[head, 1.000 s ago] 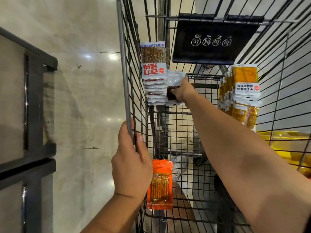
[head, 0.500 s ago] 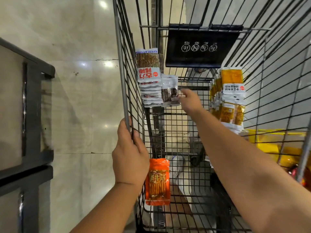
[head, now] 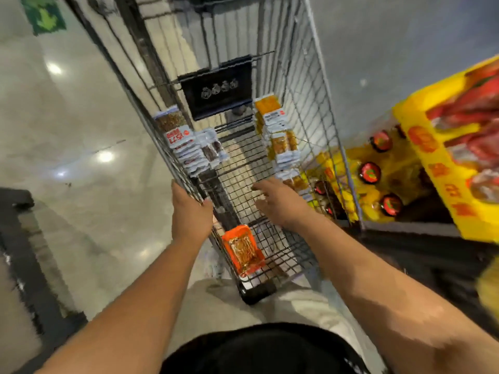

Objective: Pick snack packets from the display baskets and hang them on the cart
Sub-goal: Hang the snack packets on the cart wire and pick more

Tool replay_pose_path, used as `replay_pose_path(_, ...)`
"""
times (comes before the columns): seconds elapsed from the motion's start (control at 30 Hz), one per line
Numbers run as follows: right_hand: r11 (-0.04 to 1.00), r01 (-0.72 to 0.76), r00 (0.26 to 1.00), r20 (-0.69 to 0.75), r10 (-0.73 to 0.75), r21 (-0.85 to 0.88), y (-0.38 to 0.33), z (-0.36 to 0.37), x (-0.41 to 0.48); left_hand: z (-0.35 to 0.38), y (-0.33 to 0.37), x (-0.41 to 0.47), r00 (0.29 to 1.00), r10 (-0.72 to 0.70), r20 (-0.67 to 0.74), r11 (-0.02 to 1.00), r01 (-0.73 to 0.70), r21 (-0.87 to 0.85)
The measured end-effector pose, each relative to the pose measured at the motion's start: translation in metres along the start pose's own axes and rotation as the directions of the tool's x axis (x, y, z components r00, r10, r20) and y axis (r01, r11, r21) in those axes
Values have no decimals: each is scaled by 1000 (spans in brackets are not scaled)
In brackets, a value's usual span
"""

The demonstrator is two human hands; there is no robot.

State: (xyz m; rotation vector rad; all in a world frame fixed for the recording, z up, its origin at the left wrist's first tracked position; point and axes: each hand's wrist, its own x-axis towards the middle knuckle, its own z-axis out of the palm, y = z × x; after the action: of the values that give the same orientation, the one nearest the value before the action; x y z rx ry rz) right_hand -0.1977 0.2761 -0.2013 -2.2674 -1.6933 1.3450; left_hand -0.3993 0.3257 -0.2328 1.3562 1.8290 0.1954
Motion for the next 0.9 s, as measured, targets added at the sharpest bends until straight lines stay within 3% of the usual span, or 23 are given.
replay_pose_path(0.2,991,-123,968,-213,133,58,2,-14,-97,-50,18,-28,959,279,51,937,-283,205)
replay_pose_path(0.3,968,-212,916,-317,246,137,10,-13,-157,-63,45,-59,874,473,114,809,-482,338)
replay_pose_path(0.37,954,-248,890,-349,292,166,13,-14,-195,-65,70,-80,811,544,215,755,-585,295)
replay_pose_path(0.5,898,-309,783,-453,427,313,21,-18,-284,-49,134,-141,547,730,410,527,-832,173)
replay_pose_path(0.67,832,-344,633,-547,548,435,42,-12,-386,-17,197,-242,239,843,481,259,-966,25)
replay_pose_path(0.8,784,-342,538,-576,615,518,71,6,-462,23,206,-326,73,835,545,126,-990,-60)
replay_pose_path(0.9,755,-341,502,-571,650,560,98,24,-518,58,198,-385,15,812,584,87,-992,-96)
